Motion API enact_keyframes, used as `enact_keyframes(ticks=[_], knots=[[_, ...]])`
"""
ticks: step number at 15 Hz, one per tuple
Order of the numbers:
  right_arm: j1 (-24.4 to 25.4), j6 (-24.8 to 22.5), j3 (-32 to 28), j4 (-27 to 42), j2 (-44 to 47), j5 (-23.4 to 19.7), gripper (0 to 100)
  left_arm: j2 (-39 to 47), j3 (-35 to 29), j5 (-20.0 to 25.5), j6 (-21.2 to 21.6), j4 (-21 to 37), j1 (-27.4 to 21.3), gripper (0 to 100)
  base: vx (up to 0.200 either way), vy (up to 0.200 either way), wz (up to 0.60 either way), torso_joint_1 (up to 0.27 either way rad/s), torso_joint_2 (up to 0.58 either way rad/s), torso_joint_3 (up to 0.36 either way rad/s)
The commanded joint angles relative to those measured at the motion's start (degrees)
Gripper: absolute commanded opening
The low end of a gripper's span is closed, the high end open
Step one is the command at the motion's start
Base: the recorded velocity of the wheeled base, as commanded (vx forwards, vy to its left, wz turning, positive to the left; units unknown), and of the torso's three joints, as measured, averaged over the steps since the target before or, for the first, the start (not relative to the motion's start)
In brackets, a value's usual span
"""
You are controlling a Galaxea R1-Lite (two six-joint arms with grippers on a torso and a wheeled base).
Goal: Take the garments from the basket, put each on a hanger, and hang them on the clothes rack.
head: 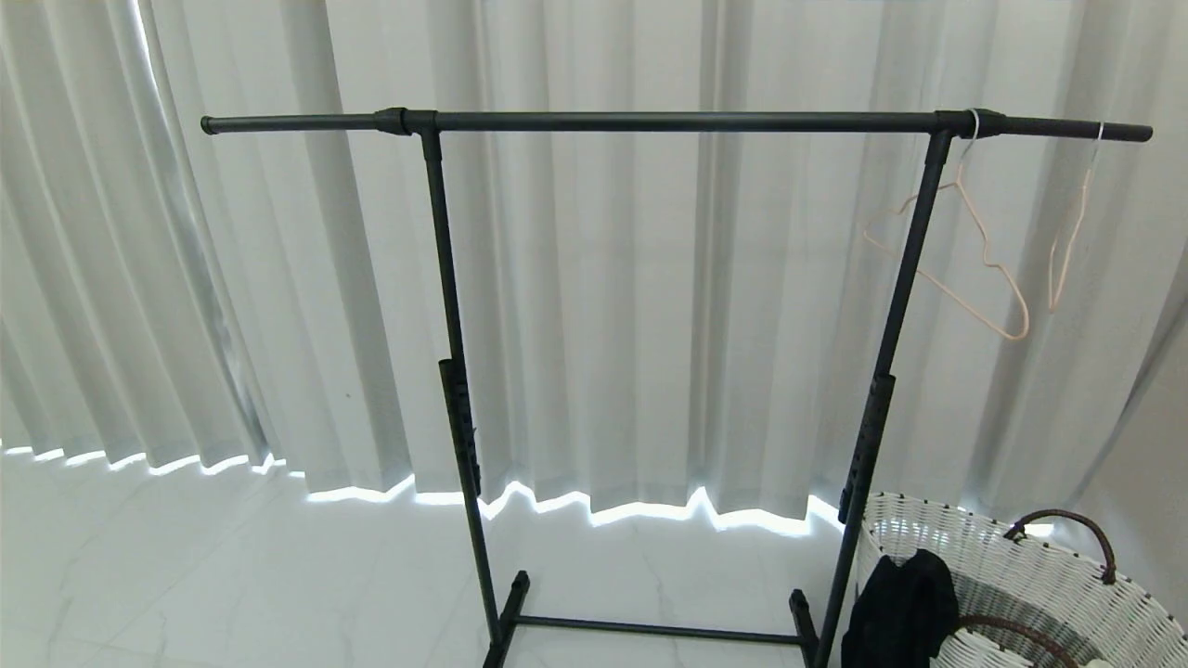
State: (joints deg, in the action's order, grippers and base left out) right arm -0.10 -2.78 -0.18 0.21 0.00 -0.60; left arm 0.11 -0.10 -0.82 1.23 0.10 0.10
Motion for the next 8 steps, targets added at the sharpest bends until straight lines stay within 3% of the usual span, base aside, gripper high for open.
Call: enact_keyframes(ticks=[1, 4, 8], knots=[[0.01, 0.05, 0.01, -0.03, 0.0, -0.02, 100, 0.07, 0.01, 0.03, -0.09, -0.1, -0.1, 100, 0.0, 0.0, 0.0, -0.154, 0.46, 0.31], [0.01, -0.3, 0.01, -0.03, 0.0, -0.02, 100, -0.02, 0.01, 0.03, -0.26, -0.01, -0.01, 100, 0.0, 0.0, 0.0, -0.097, 0.4, 0.25], [0.01, -0.03, 0.01, -0.03, 0.0, 0.07, 100, 0.07, 0.01, 0.03, -0.09, -0.1, -0.01, 100, 0.0, 0.0, 0.0, -0.038, 0.08, 0.075]])
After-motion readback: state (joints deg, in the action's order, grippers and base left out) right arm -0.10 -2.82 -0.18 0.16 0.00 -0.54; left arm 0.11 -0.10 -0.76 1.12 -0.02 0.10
